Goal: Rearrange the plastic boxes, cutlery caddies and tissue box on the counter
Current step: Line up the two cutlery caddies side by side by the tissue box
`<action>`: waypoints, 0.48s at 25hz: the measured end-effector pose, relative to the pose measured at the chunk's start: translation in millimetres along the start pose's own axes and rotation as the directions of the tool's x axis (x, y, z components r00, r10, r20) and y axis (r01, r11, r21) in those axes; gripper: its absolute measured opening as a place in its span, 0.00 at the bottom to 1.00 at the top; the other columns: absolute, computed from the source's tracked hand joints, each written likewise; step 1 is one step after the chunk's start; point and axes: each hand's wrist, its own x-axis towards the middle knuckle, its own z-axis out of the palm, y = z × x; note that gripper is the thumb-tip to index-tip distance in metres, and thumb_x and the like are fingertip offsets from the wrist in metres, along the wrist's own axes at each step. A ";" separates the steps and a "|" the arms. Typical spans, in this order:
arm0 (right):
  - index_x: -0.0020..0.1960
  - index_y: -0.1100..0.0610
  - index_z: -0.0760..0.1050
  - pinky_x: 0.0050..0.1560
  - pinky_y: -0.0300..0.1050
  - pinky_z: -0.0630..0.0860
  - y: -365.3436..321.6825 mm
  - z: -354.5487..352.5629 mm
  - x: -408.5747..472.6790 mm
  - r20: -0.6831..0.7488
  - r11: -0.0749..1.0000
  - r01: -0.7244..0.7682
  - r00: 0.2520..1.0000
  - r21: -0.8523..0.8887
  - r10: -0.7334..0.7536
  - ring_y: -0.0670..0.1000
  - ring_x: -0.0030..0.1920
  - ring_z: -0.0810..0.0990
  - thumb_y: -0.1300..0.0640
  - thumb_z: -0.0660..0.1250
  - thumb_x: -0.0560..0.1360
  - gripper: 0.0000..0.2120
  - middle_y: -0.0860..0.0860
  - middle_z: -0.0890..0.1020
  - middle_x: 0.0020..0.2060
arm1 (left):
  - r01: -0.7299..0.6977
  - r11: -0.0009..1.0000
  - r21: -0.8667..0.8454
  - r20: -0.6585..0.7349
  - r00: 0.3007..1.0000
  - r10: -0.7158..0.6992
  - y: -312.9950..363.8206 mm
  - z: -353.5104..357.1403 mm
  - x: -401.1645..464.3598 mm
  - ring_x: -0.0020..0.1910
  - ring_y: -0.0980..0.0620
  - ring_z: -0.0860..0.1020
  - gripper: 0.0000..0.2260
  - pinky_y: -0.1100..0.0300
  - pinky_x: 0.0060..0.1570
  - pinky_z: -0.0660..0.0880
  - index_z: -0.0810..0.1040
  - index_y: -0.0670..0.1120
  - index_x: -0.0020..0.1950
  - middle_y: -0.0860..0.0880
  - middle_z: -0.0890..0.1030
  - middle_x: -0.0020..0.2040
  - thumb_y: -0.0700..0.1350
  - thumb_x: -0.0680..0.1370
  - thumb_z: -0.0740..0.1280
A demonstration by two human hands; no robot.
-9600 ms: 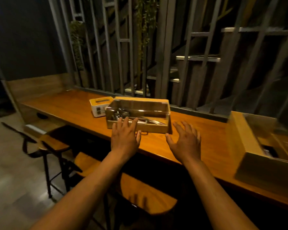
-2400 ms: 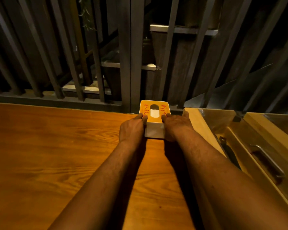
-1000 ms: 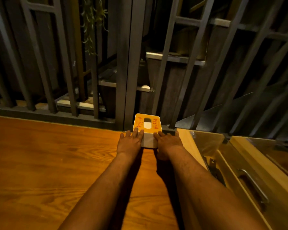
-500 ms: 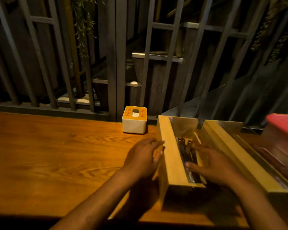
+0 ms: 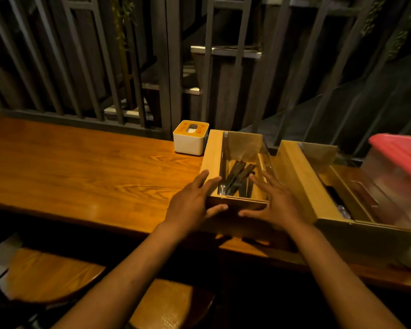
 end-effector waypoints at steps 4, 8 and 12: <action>0.76 0.37 0.56 0.74 0.61 0.58 -9.2 6.6 14.6 -0.016 0.999 -0.032 0.999 -0.010 0.032 0.58 0.79 0.51 0.33 0.75 0.59 0.50 0.45 0.51 0.79 | 0.023 0.993 0.112 0.043 0.999 -0.028 -7.7 -7.7 15.5 0.69 0.45 0.72 0.35 0.54 0.48 0.77 0.54 0.61 0.78 0.52 0.53 0.81 0.70 0.74 0.59; 0.76 0.38 0.56 0.74 0.62 0.59 -10.5 7.0 31.2 -0.021 0.998 -0.064 0.998 -0.026 0.064 0.59 0.78 0.52 0.34 0.76 0.59 0.50 0.46 0.52 0.79 | 0.007 0.994 0.110 0.039 0.999 -0.011 -15.3 -4.9 29.1 0.69 0.45 0.72 0.35 0.52 0.48 0.77 0.54 0.60 0.78 0.51 0.55 0.81 0.70 0.74 0.59; 0.76 0.39 0.57 0.73 0.62 0.62 -6.8 9.6 48.0 -0.037 0.997 -0.066 0.997 -0.028 0.065 0.59 0.78 0.53 0.35 0.77 0.59 0.51 0.45 0.52 0.79 | -0.006 0.995 0.095 0.035 0.999 0.003 -24.0 0.0 45.3 0.69 0.45 0.72 0.35 0.51 0.50 0.78 0.55 0.60 0.78 0.51 0.54 0.81 0.69 0.74 0.60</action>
